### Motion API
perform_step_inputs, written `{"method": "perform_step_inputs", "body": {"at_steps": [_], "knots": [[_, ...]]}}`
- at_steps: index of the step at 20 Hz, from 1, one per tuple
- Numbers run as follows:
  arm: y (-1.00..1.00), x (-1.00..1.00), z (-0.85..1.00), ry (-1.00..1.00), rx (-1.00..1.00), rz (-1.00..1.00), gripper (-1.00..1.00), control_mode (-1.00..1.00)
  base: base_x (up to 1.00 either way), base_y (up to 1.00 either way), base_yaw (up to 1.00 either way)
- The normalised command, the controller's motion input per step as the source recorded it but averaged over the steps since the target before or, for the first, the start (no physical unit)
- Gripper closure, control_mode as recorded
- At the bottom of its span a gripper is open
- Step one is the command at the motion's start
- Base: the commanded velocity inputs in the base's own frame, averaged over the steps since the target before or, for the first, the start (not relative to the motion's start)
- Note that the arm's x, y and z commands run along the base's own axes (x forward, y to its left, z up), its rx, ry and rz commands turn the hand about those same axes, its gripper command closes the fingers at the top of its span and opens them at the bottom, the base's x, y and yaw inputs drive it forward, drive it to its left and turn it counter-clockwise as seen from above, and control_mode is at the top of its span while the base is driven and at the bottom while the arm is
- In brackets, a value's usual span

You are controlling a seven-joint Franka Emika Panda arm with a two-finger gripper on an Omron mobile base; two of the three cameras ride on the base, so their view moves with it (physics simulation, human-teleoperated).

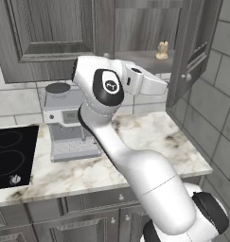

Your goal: Get the candle and the beer from the cabinet and move them to the dining counter.

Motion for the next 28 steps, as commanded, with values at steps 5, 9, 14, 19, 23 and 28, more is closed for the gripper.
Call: {"method": "perform_step_inputs", "body": {"at_steps": [5,9,14,19,23,28], "knots": [[-0.19,0.09,-0.02,0.0,-0.04,-0.01,-1.0,-1.0,0.0,0.0,0.0],[-0.13,0.13,-0.01,0.0,-0.03,0.0,-1.0,-1.0,0.0,0.0,0.0],[-0.1,0.18,-0.02,0.0,0.0,0.0,-1.0,-1.0,0.0,0.0,0.0],[-0.06,0.22,-0.05,0.0,0.0,0.0,-1.0,-1.0,0.0,0.0,0.0],[-0.06,0.19,-0.09,-0.01,0.0,0.0,-1.0,-1.0,0.0,0.0,0.0],[-0.08,0.13,-0.1,-0.01,0.0,0.0,-1.0,-1.0,0.0,0.0,0.0]]}}
